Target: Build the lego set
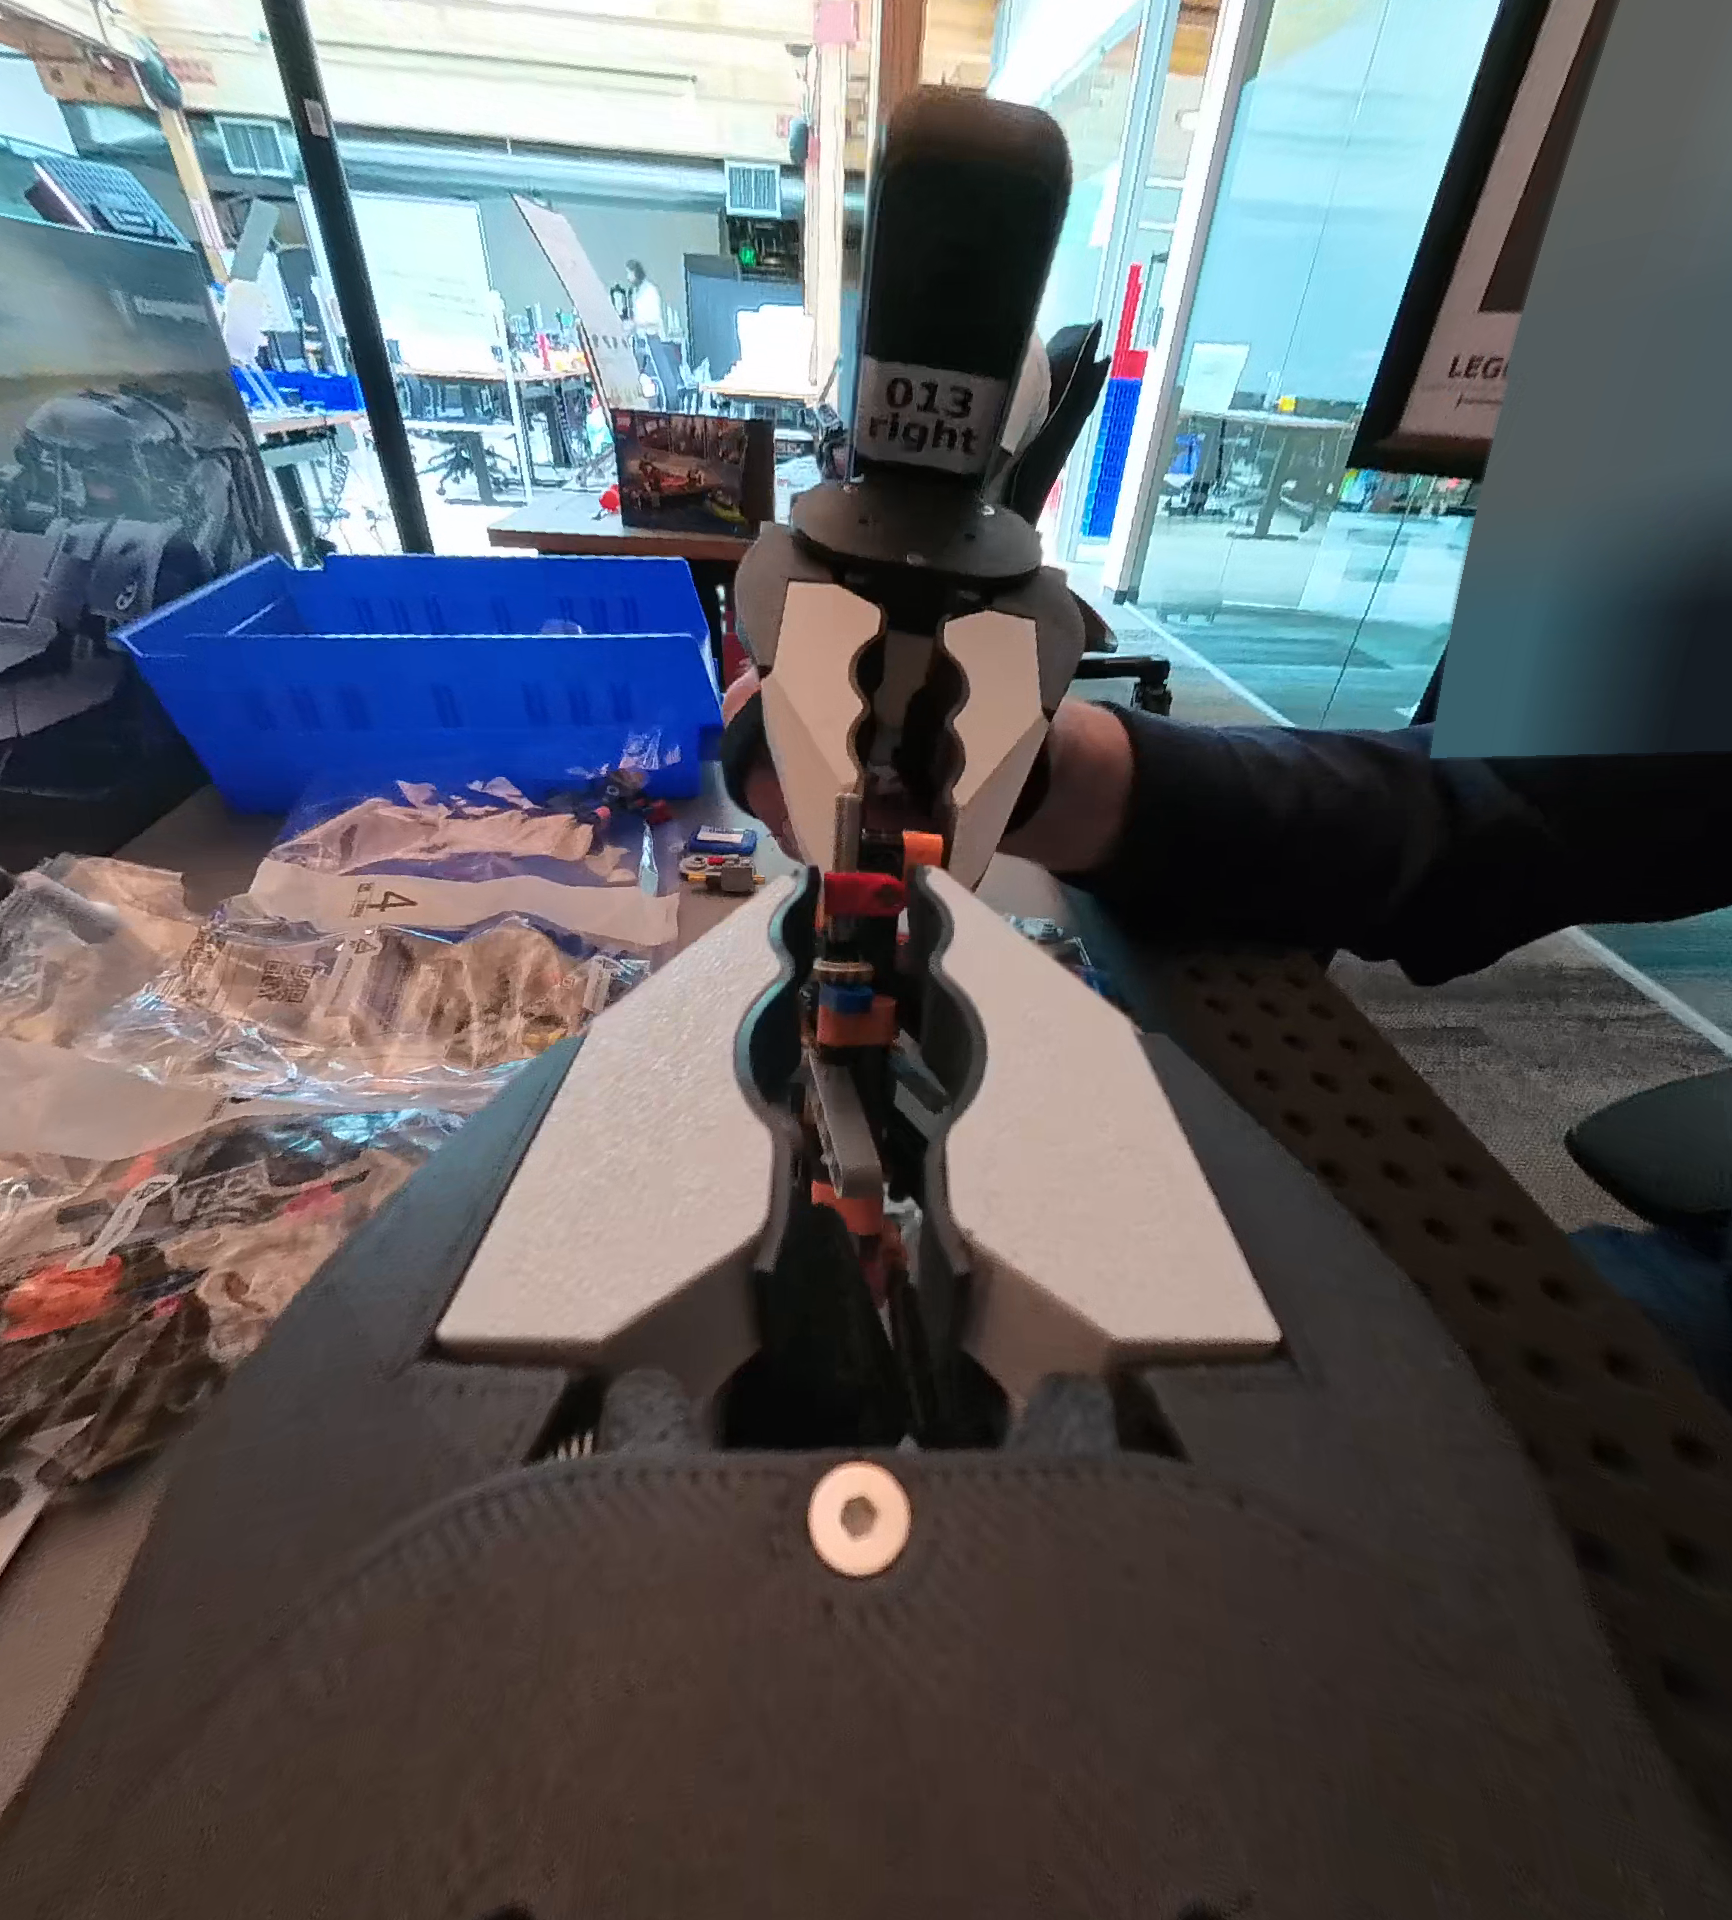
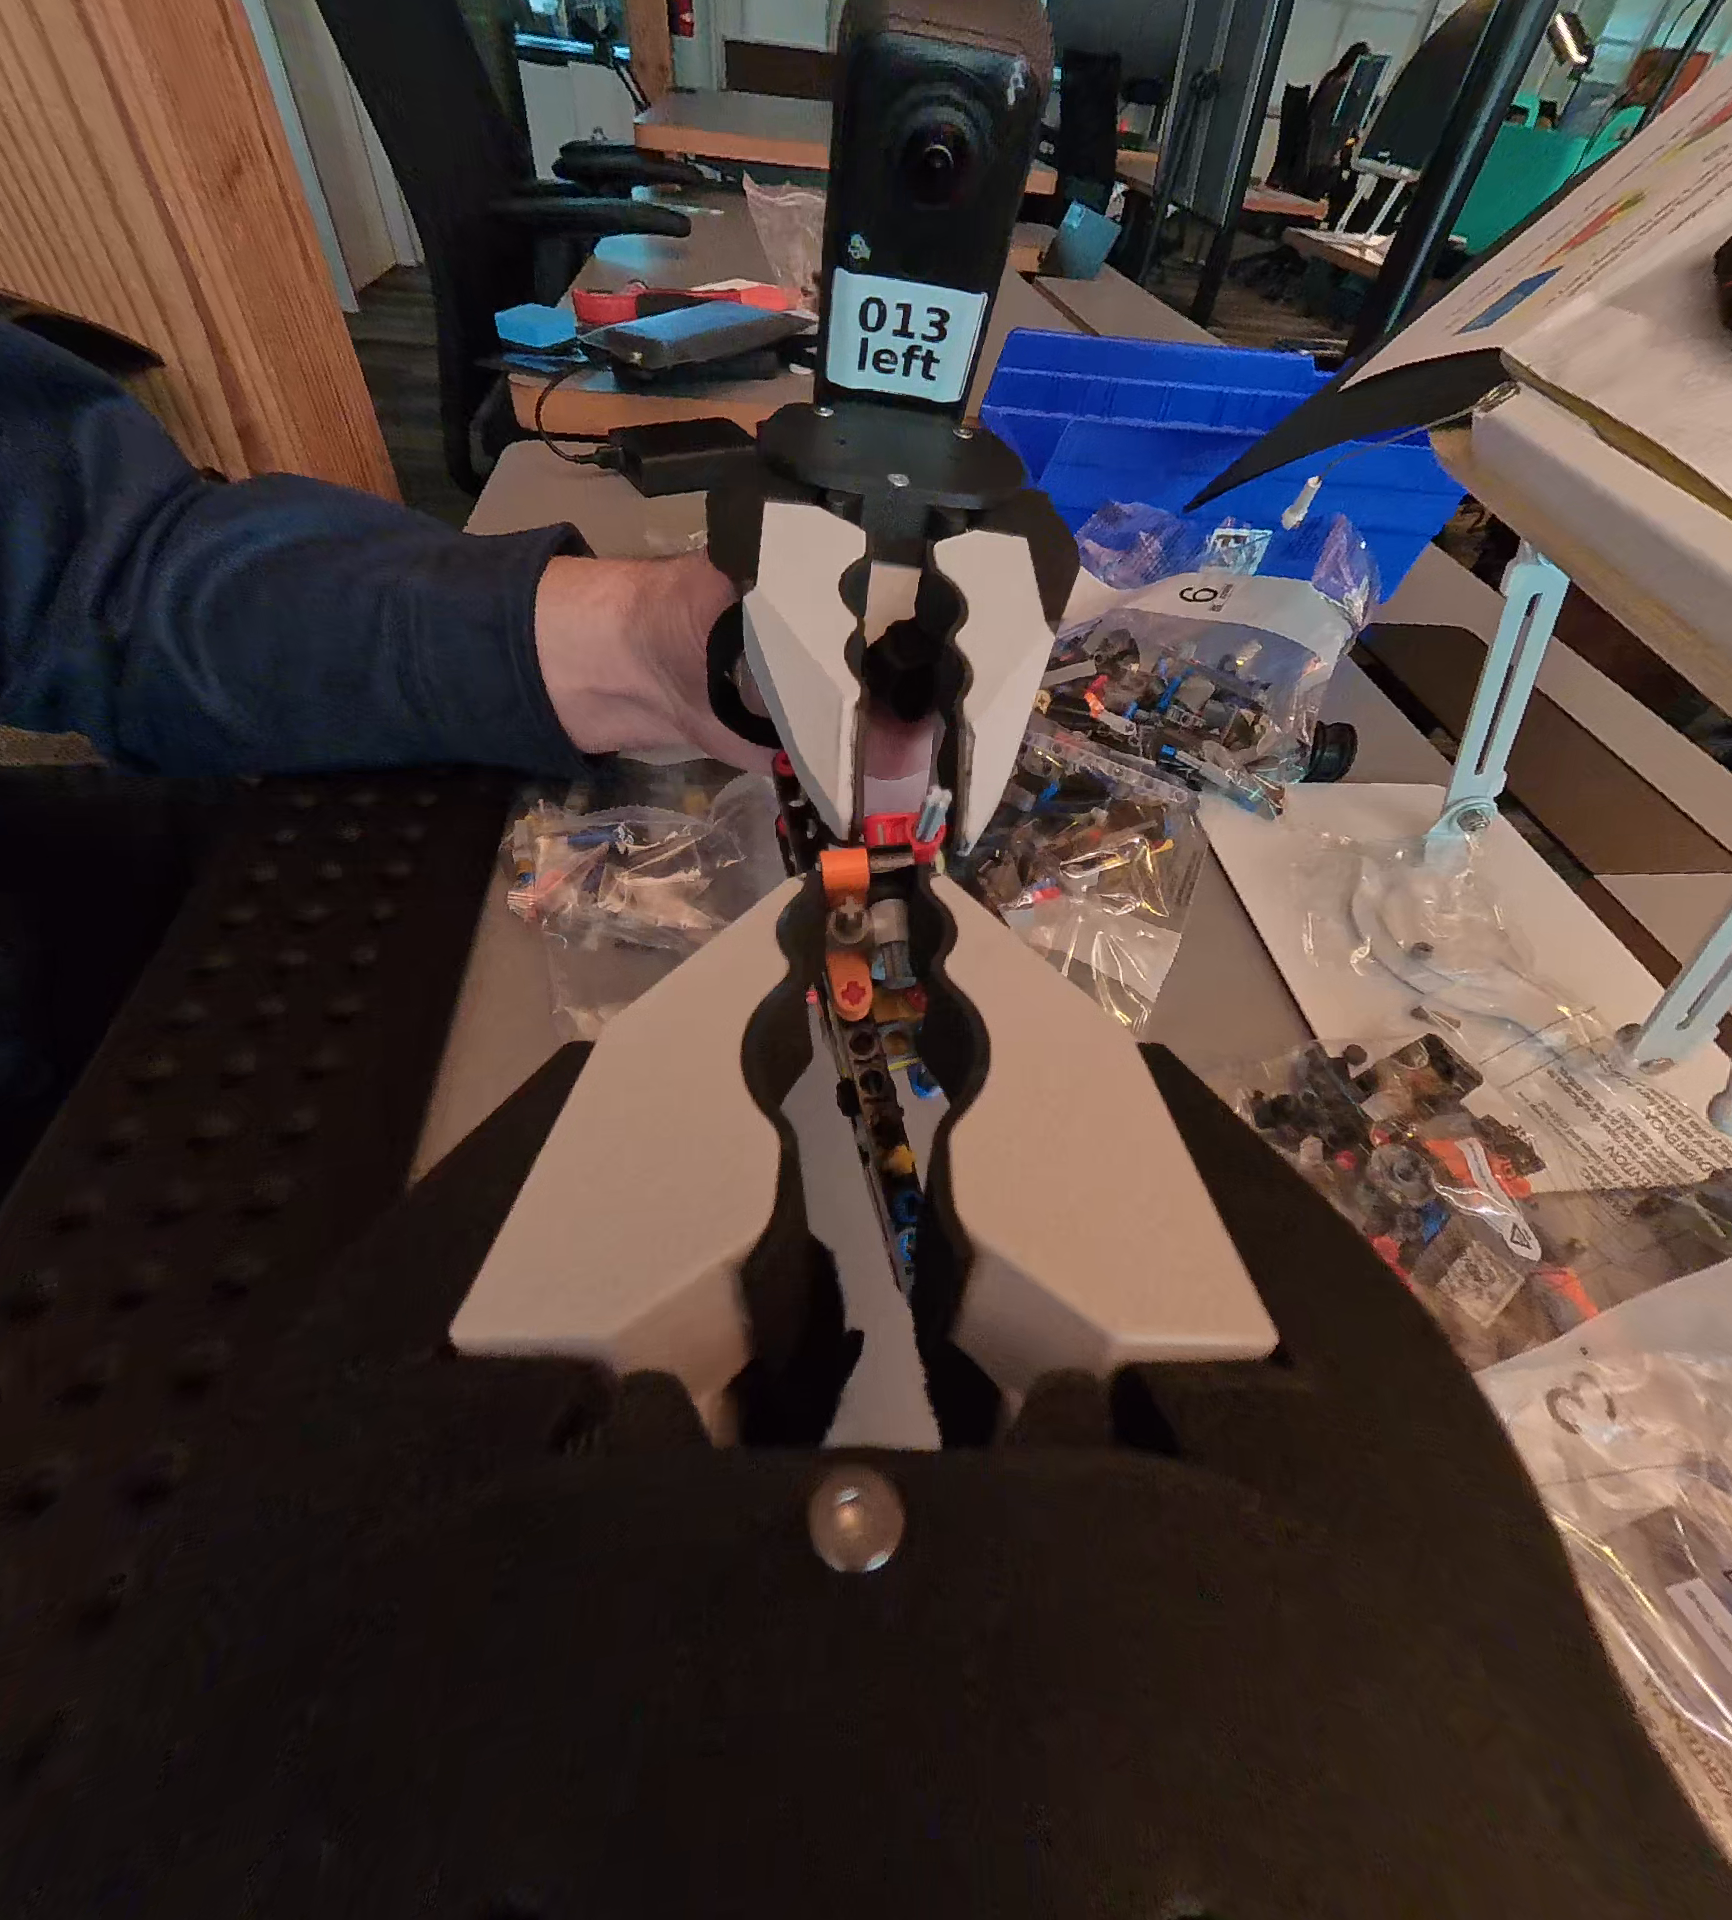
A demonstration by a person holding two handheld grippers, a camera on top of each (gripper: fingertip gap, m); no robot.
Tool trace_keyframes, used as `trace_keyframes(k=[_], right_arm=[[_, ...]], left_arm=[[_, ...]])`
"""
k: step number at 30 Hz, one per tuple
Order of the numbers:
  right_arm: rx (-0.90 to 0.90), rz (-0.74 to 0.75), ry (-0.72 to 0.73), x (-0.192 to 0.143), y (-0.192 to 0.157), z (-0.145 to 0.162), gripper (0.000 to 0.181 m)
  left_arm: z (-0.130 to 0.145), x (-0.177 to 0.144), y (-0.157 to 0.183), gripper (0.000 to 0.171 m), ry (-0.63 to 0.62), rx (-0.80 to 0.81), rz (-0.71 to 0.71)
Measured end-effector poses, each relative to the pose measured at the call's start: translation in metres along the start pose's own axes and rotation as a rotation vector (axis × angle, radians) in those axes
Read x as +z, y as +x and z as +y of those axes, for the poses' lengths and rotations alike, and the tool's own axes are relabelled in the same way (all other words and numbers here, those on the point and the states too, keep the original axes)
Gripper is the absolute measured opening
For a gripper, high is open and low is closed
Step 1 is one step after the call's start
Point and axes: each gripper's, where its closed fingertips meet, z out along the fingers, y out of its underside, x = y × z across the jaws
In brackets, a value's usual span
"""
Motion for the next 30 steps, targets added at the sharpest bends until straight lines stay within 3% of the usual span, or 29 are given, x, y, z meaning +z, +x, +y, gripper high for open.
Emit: trace_keyframes(k=[17, 30], right_arm=[[-0.041, 0.054, -0.062, 0.004, 0.004, 0.007, 0.013], [-0.054, 0.001, -0.09, -0.002, -0.003, 0.014, 0.013]], left_arm=[[0.013, 0.0, -0.006, 0.015, -0.145, 0.178, -0.116], [0.017, -0.001, 0.002, 0.015, -0.174, 0.161, -0.063]])
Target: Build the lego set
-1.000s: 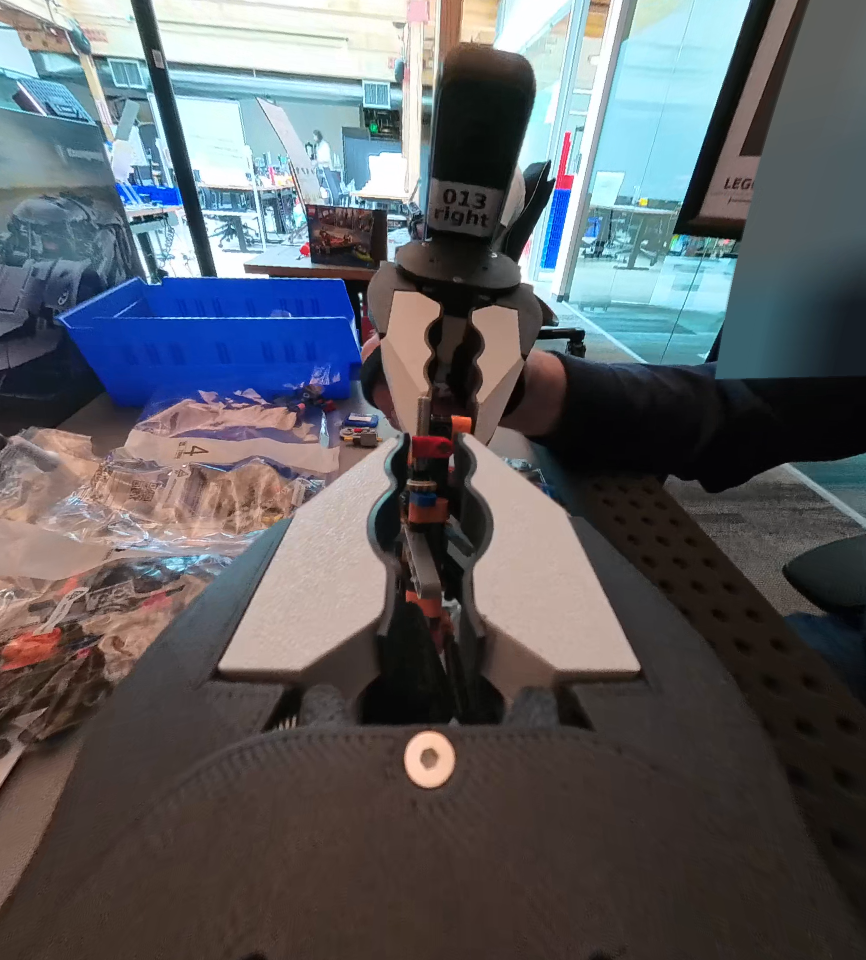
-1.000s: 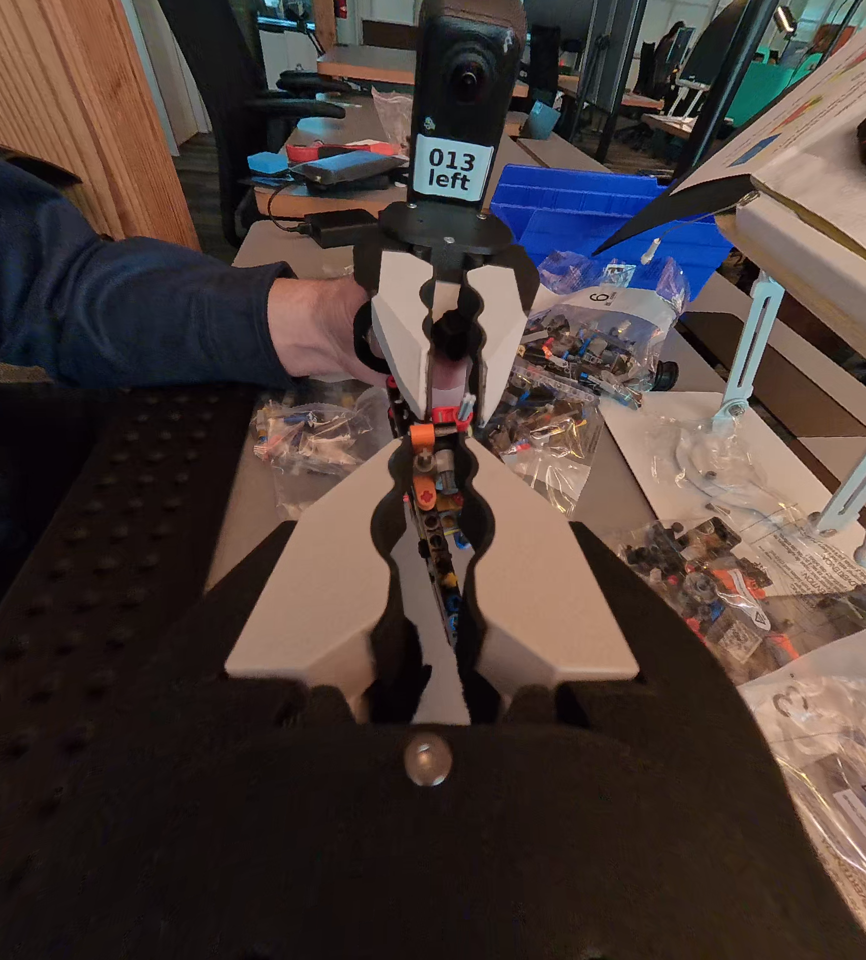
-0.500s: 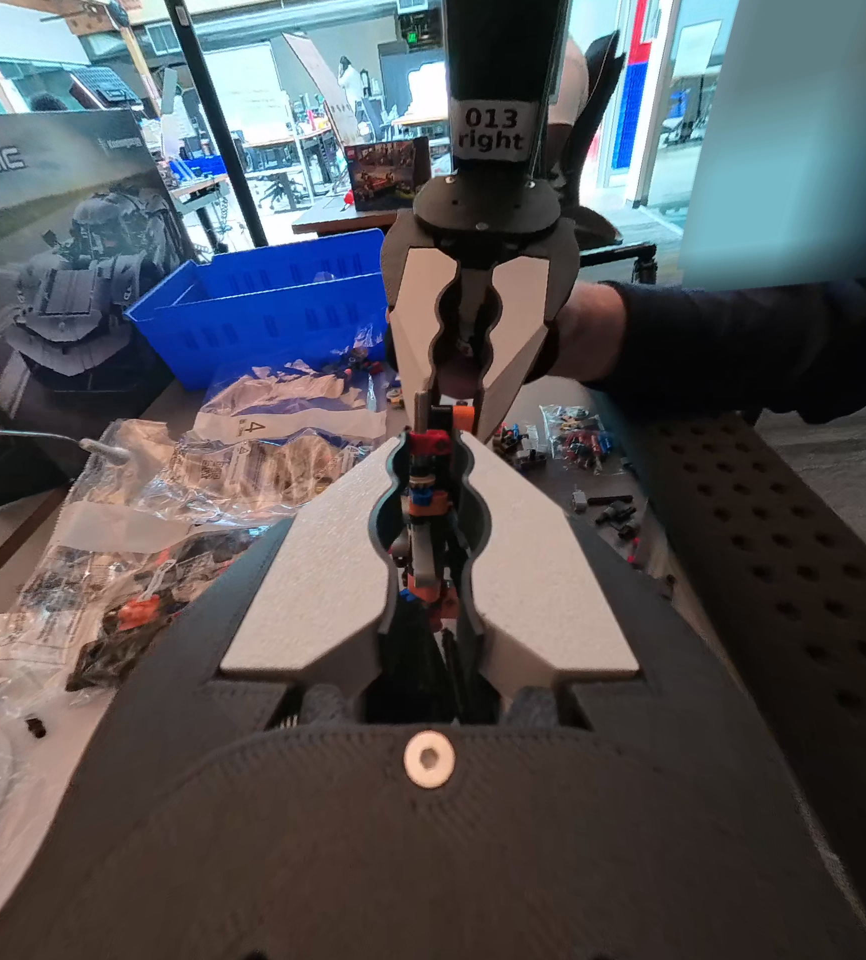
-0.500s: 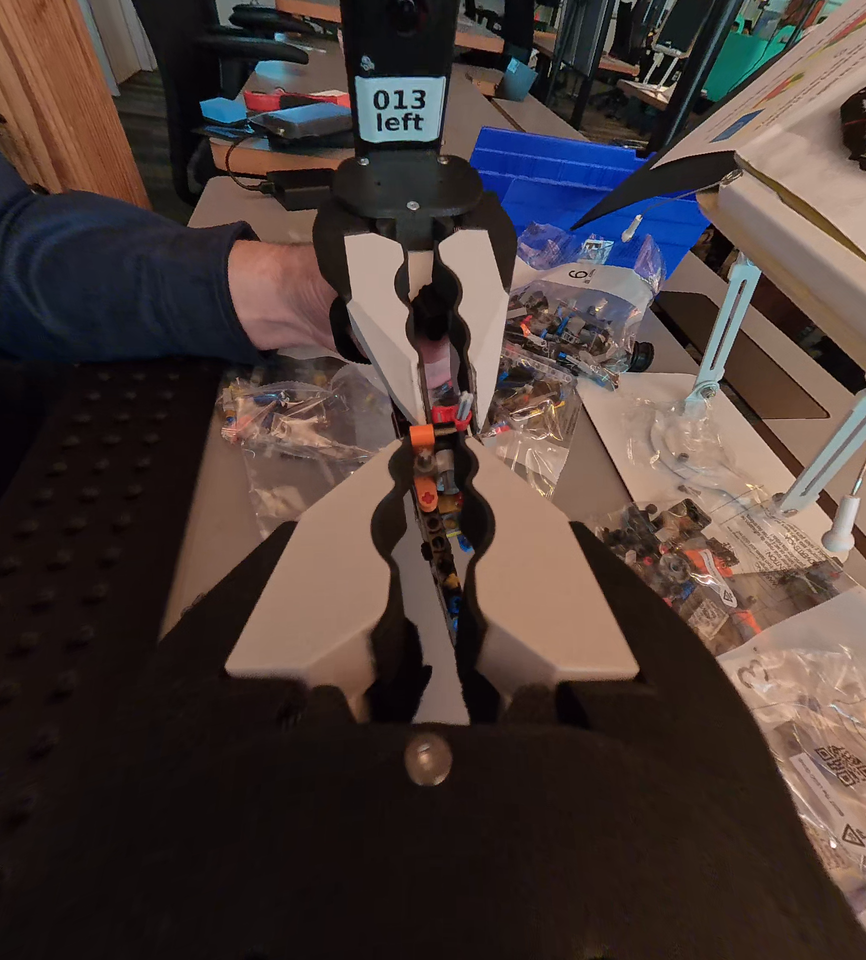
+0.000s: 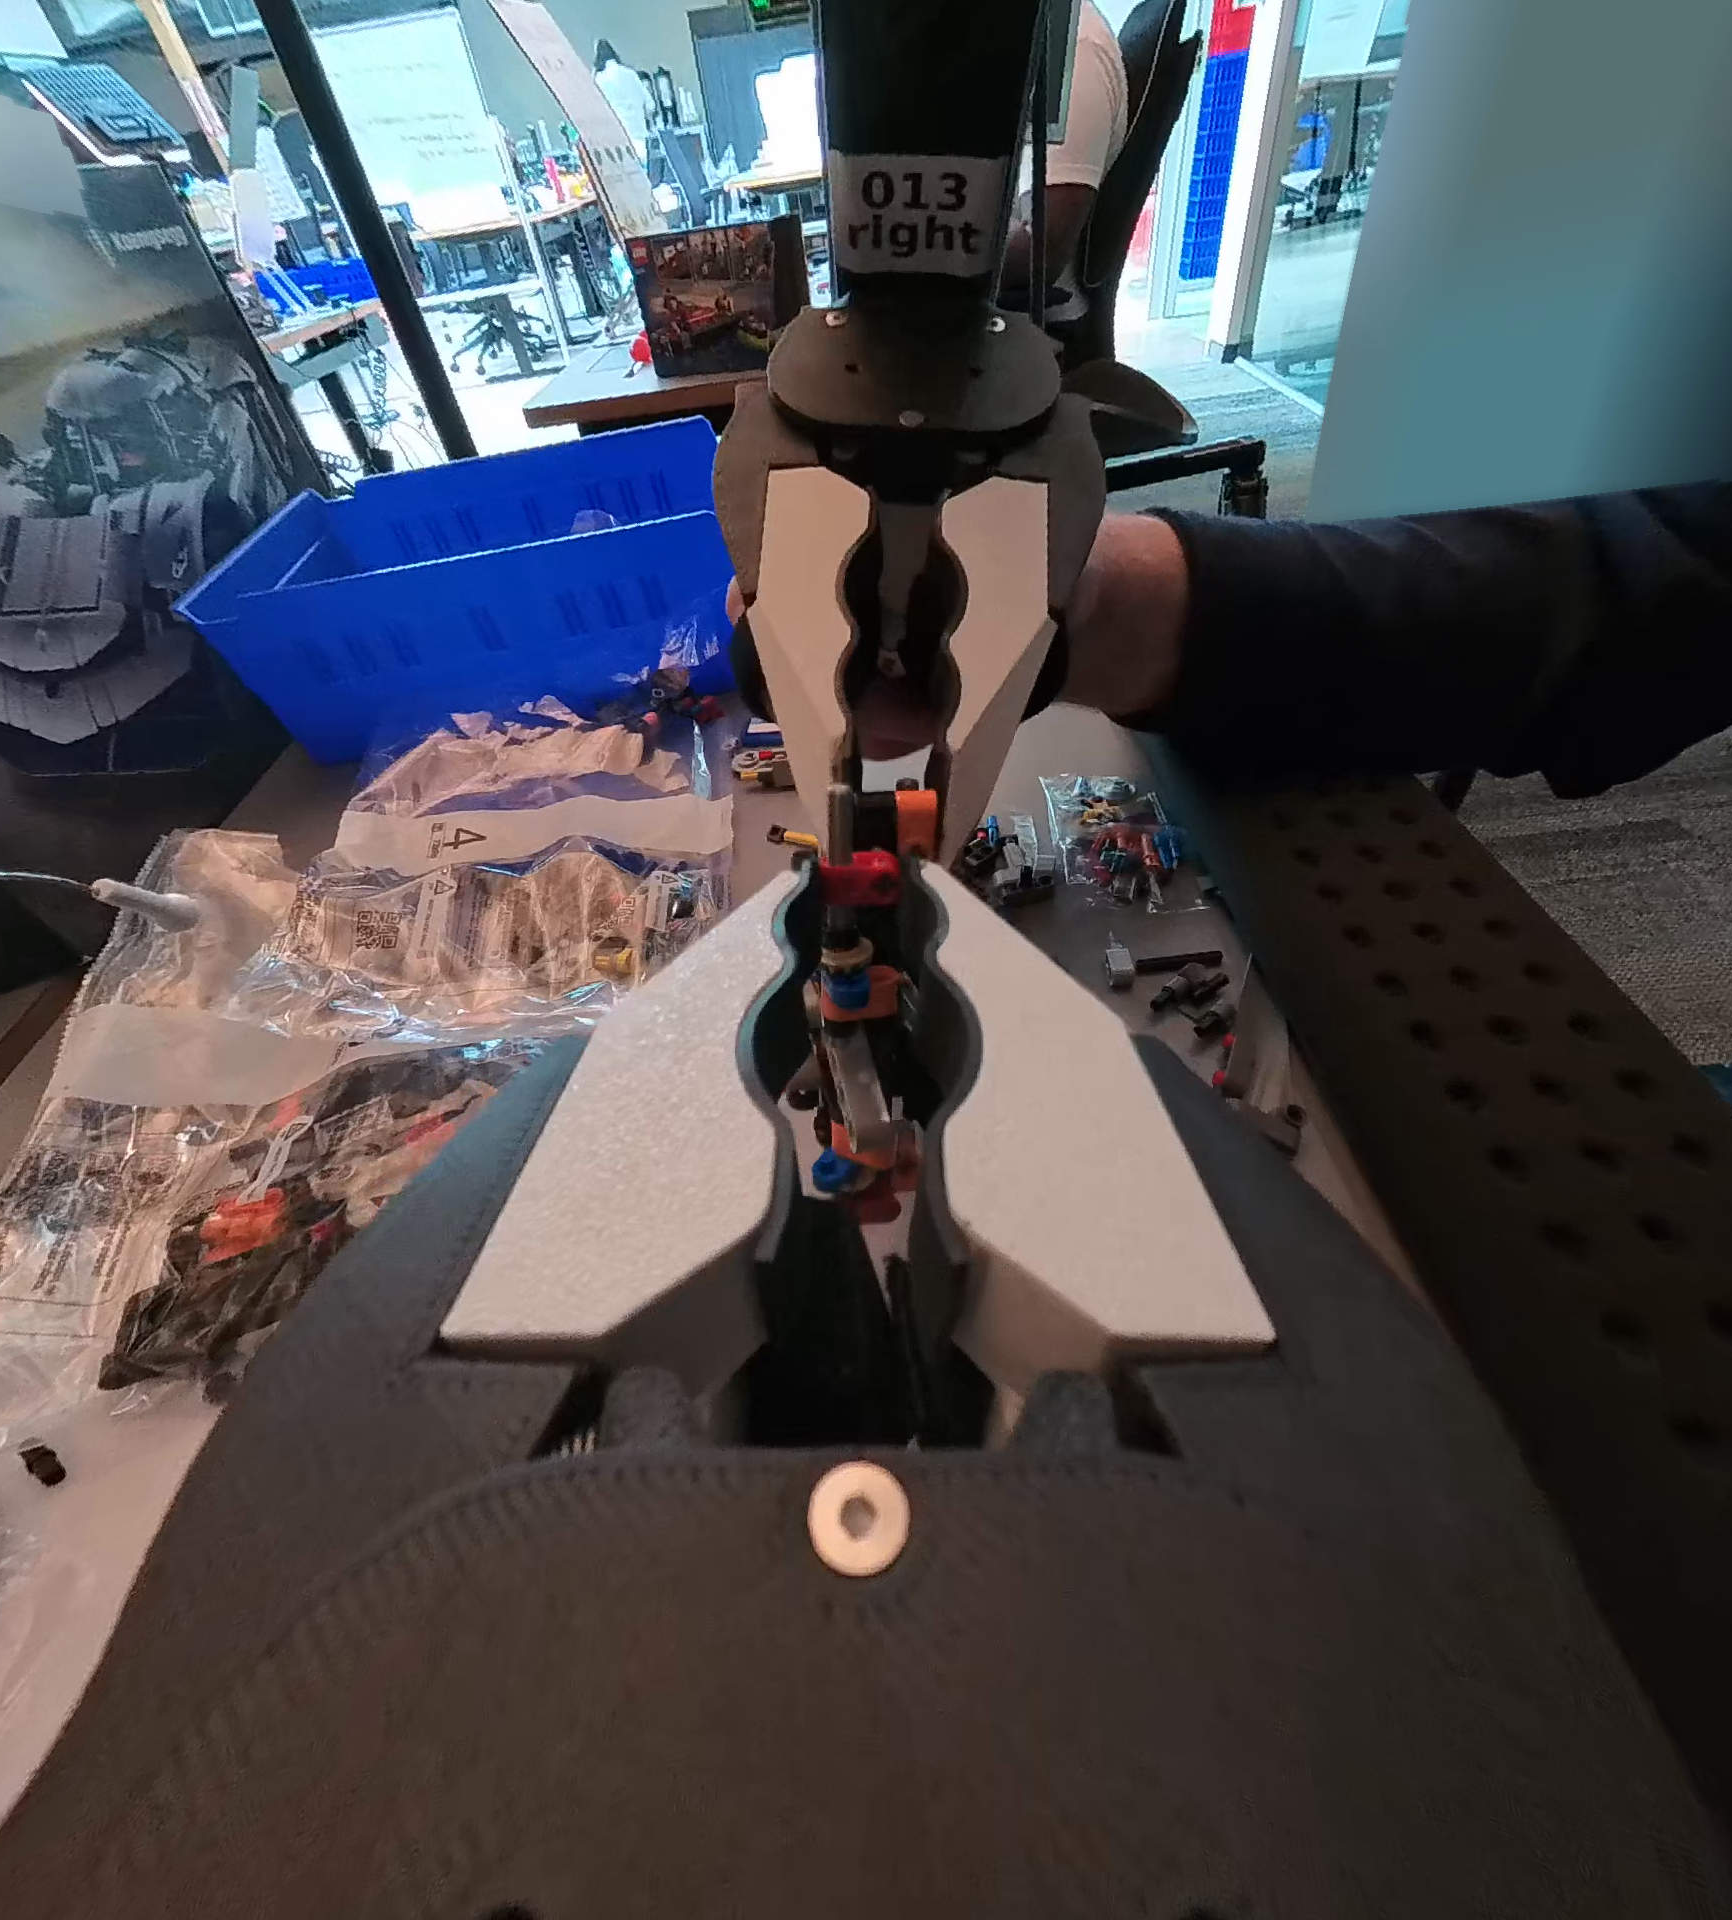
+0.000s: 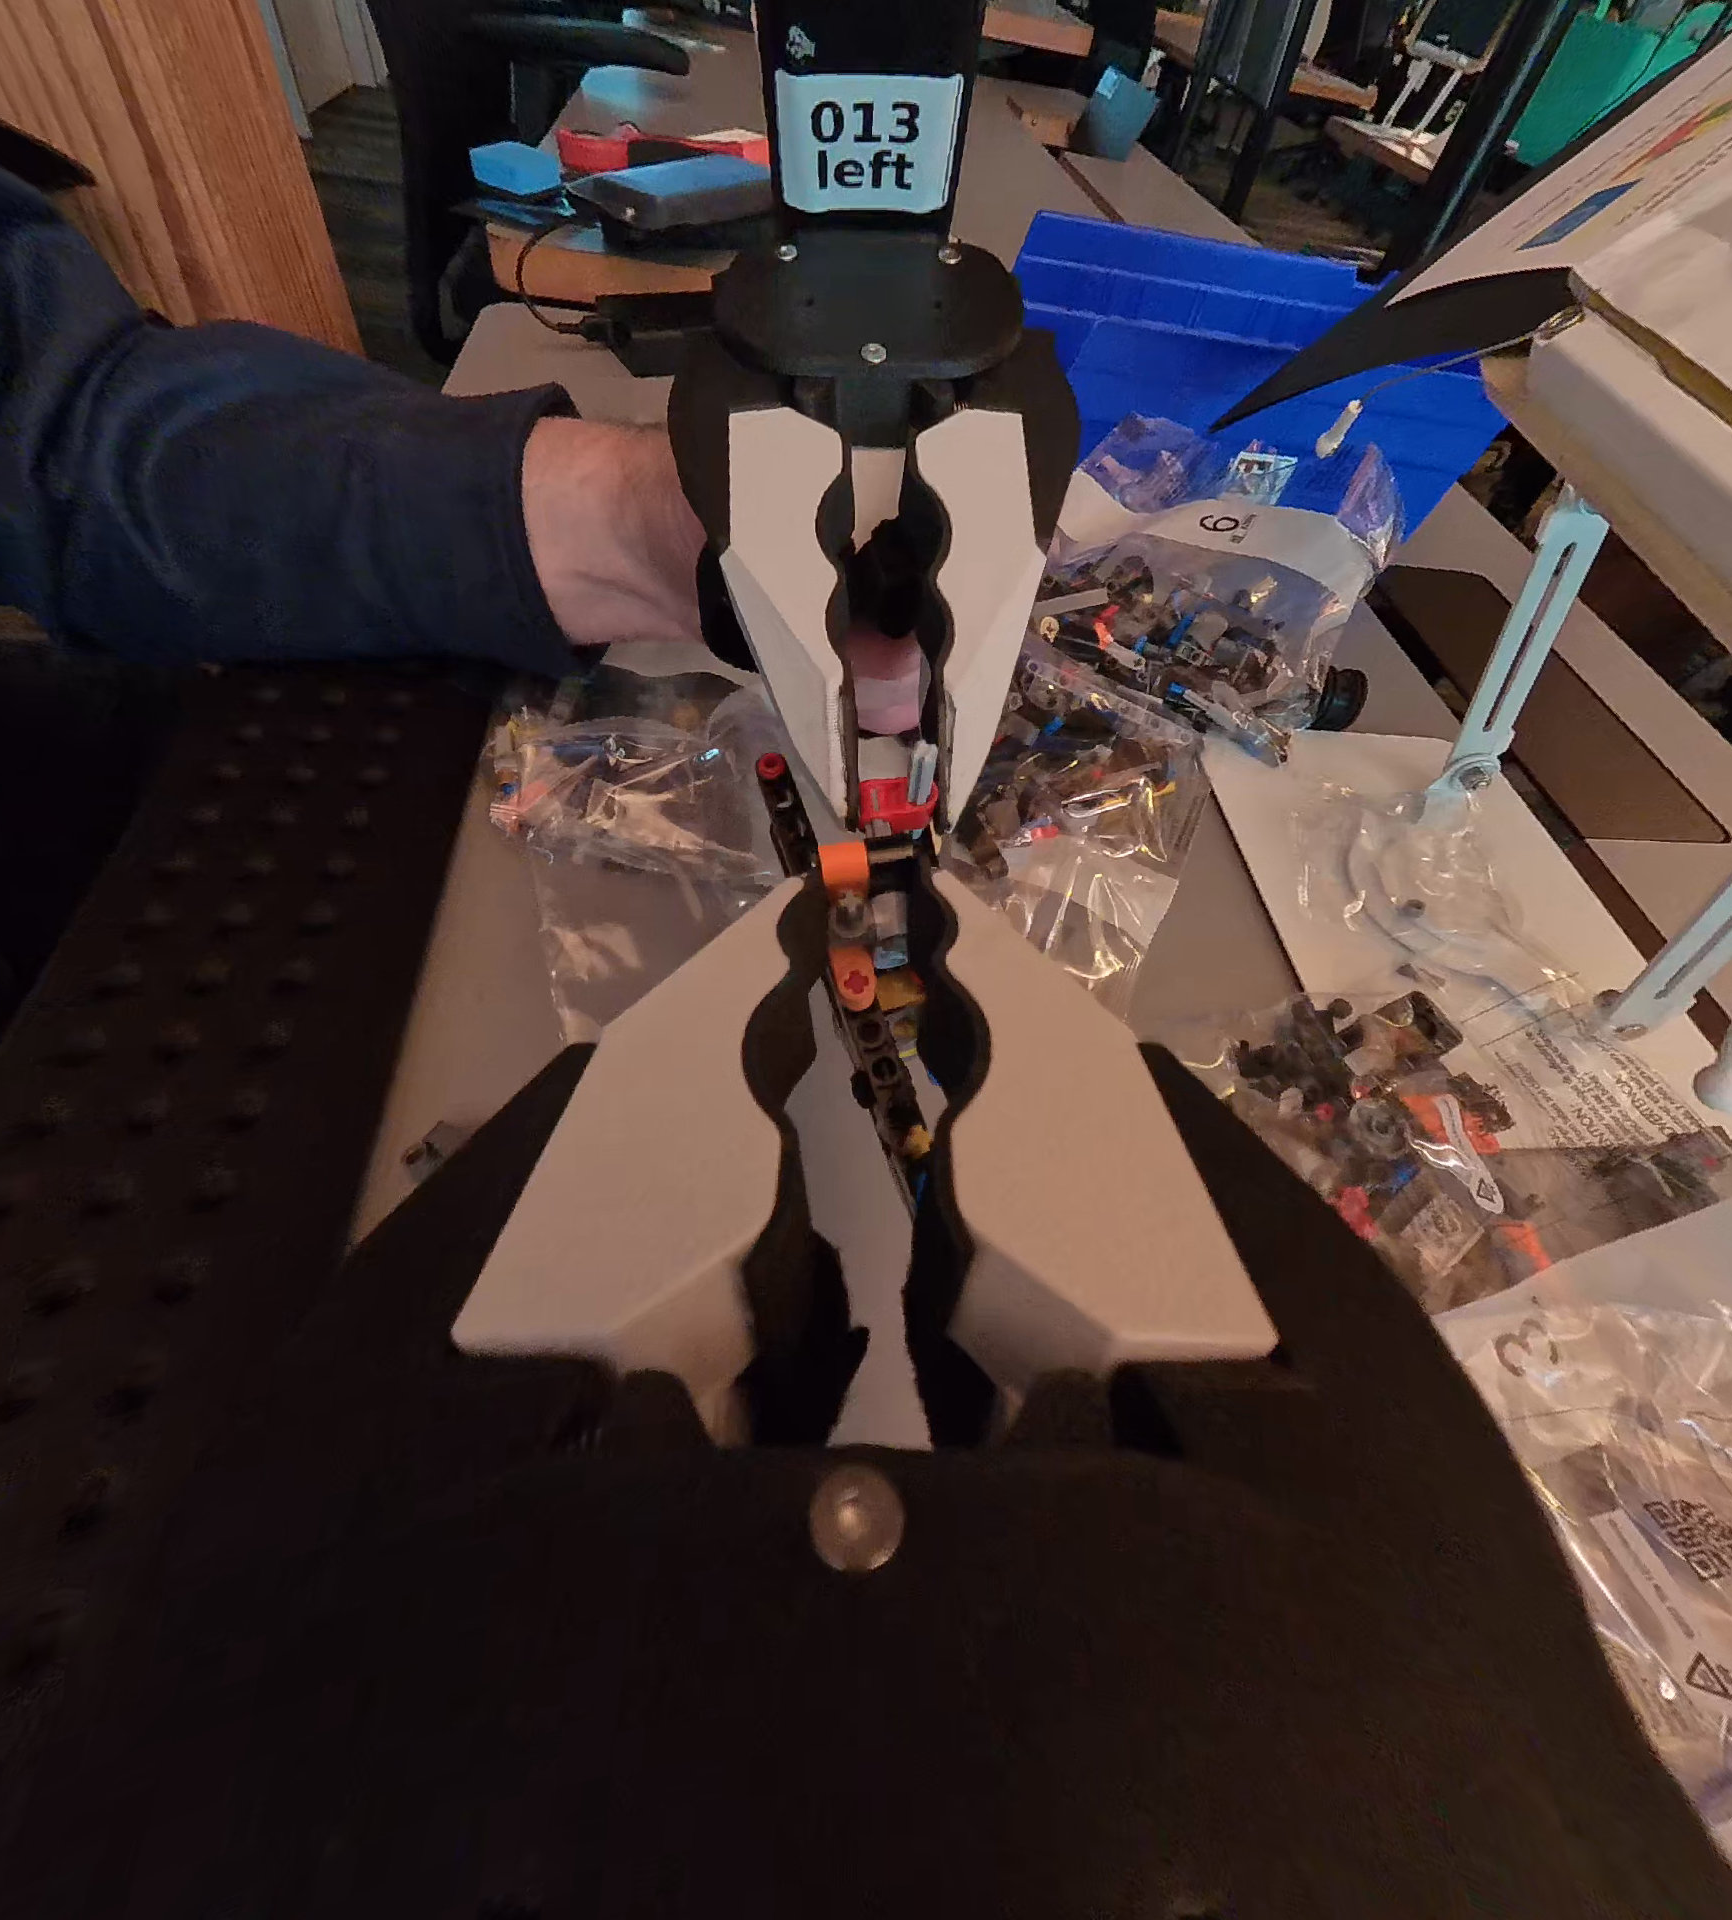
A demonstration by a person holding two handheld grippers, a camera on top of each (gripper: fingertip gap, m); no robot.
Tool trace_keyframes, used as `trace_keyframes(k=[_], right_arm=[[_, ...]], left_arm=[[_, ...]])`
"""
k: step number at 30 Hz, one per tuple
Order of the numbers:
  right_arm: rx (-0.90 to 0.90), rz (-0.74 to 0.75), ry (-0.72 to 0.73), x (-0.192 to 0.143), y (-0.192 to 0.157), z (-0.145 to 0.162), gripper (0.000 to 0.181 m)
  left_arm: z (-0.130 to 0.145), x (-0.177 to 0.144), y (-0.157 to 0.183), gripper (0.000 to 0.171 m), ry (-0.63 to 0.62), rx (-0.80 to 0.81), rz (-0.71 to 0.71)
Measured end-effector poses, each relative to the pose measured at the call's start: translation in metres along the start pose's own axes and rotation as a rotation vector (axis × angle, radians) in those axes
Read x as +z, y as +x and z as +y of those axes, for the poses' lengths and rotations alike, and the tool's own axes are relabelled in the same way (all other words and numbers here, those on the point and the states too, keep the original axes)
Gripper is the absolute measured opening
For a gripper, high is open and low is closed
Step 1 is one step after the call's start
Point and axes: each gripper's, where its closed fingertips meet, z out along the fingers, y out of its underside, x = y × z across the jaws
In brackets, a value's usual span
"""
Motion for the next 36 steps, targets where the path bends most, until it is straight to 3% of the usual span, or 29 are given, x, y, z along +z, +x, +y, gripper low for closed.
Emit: trace_keyframes(k=[10, 23, 28, 36], right_arm=[[-0.007, 0.015, 0.002, -0.016, 0.003, 0.003, 0.006], [0.014, -0.045, -0.056, 0.001, -0.005, 0.015, 0.006], [0.04, -0.017, -0.062, 0.003, 0.001, 0.017, 0.026], [0.115, 0.026, -0.107, 0.011, 0.014, 0.029, 0.042]], left_arm=[[-0.006, -0.014, -0.004, 0.014, 0.044, -0.012, 0.0], [0.016, -0.003, -0.012, 0.014, -0.046, -0.056, -0.021], [0.016, -0.001, -0.016, 0.014, -0.044, -0.062, -0.04], [0.008, -0.001, -0.018, 0.014, 0.0, -0.082, -0.043]])
